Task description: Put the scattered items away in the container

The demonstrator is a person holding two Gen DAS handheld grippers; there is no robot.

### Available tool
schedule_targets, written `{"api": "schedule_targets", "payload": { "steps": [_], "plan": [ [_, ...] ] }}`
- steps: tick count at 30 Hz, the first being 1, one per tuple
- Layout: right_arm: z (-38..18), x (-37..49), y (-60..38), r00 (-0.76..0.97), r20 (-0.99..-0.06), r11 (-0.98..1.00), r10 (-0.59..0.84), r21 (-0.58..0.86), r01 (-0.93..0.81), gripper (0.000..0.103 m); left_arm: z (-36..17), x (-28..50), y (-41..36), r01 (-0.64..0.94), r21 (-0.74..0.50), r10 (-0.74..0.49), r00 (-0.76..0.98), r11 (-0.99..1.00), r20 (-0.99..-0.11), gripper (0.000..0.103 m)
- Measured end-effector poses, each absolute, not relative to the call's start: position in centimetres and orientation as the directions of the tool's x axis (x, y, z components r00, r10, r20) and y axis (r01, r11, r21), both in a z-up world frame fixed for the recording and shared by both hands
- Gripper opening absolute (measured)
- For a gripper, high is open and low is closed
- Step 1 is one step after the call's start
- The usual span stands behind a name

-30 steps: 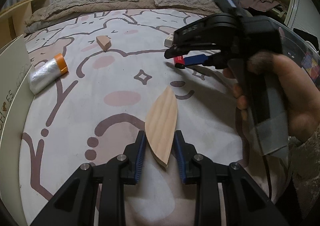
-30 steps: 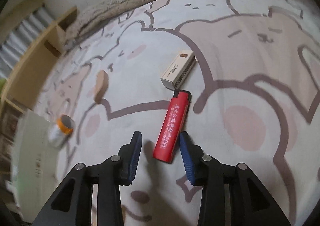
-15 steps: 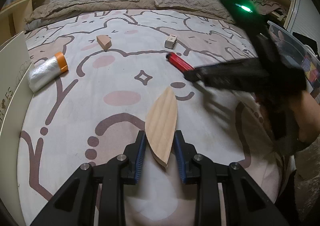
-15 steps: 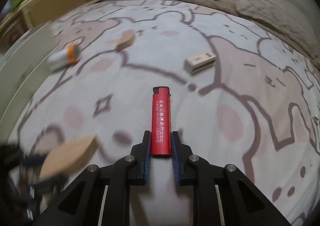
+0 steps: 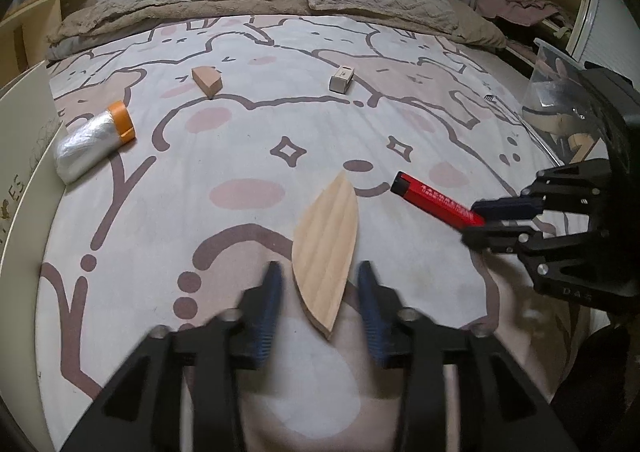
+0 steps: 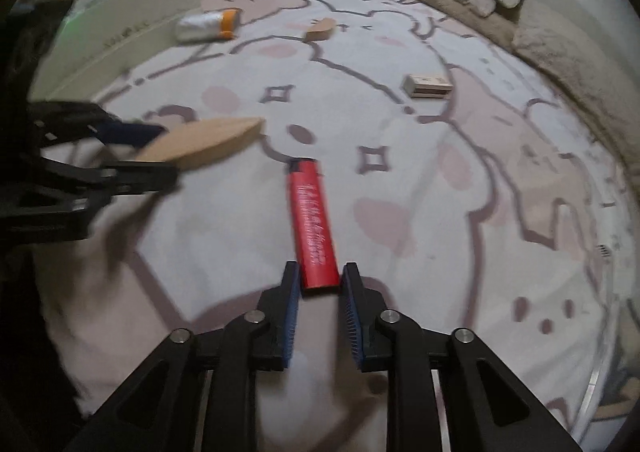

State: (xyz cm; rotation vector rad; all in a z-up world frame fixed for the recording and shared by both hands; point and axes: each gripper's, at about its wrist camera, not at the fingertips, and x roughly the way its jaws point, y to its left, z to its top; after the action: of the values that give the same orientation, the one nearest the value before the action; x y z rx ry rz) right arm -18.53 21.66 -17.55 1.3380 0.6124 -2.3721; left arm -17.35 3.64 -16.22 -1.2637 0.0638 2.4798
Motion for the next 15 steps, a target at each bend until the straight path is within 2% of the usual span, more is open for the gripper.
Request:
{"api": "schedule_targets", "payload": {
  "steps": [2, 7, 9, 15],
  "plan": [
    [-17.6, -18.7, 21.7, -0.545, -0.838, -0.854, -0.009, -0.278, 0.441, 0.077, -16.3, -17.3, 3.5, -0.328, -0.083, 0.256, -0.531, -0.941, -0.808, 0.071],
    [-17.9, -20.4, 22.9, -0.545, -0.838, -0.896, -0.014, -0.231, 0.378, 0.078, -16.4, -17.8, 1.8, -0.291, -0.084, 0.232, -0.523, -0.953, -0.82, 0.072],
    [-18.0, -21.4, 23.5, -0.544, -0.839, -0.917, -0.016, -0.205, 0.343, 0.078, -16.3, -18.1, 1.0, -0.268, -0.085, 0.22, -0.528, -0.96, -0.82, 0.078],
    [-18.4, -23.6, 26.3, -0.545, -0.838, -0.971, -0.019, -0.114, 0.209, 0.079, -16.3, -18.9, -1.2, -0.186, -0.073, 0.164, -0.542, -0.98, -0.824, 0.078]
  ]
}}
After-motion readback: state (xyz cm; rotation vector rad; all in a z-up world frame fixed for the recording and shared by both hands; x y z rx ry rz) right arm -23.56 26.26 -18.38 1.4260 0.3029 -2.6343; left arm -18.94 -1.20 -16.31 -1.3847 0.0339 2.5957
